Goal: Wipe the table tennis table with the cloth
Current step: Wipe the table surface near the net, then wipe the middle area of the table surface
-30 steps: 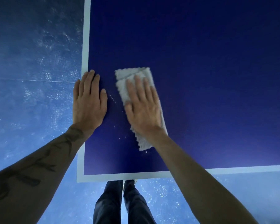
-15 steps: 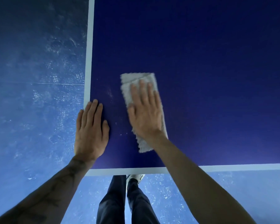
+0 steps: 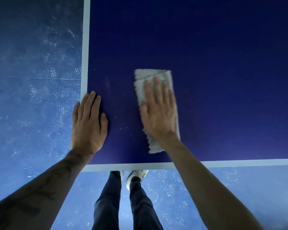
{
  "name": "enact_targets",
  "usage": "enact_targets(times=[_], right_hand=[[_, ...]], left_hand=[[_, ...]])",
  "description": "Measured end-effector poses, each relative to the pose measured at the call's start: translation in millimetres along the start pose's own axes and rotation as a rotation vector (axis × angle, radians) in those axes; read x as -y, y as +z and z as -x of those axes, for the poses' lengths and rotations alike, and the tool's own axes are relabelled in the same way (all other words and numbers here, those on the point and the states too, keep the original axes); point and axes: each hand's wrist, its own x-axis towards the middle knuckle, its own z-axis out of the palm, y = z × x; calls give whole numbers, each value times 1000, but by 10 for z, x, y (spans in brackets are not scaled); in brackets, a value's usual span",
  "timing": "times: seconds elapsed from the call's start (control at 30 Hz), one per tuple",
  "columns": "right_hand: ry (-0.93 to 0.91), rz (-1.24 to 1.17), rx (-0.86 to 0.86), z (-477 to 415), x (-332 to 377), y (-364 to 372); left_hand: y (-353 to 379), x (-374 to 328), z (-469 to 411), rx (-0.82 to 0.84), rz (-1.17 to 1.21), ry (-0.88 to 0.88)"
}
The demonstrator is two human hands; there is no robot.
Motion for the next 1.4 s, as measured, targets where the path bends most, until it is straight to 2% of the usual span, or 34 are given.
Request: enact_targets(times=[0.1,0.17,0.23,0.33,0.43,0.5,0.6,0.7,0.83,0.93,1.03,1.13,1.23,1.4], right_hand=[[-242,-4,59,420,202,107],[-298,17,69,653,-14,84],[-186,49,57,727,-398,-4],[113,79,27,567,-888,-163],[291,44,-22,223,-848,-187],[243,44,-28,90,-575,-107],[16,40,-21,283,-51,52],[-118,42,24,643,47,109],[81,70,20,624,-258,34],[227,35,-23,323,-74,28],[198,-12,-54,183,406,157],[24,1,-38,480,804,318],[-63,2,-6,920,730,331],[242,53,-20,1000,380,228]], left_hand=[[-7,4,1,-2,-1,15],[-14,11,-6,-2,2,14],[-16,20,-8,5,7,4],[-6,30,-9,11,1,0],[16,44,8,8,-4,-2],[28,42,15,4,-4,-4],[28,47,12,1,-5,-5],[5,47,9,6,11,-20],[2,39,16,10,12,-21],[-3,40,23,12,9,-17],[-9,36,20,0,21,-6],[-24,21,16,-9,47,-7],[-52,22,3,8,93,-19],[-149,127,-32,79,131,22]])
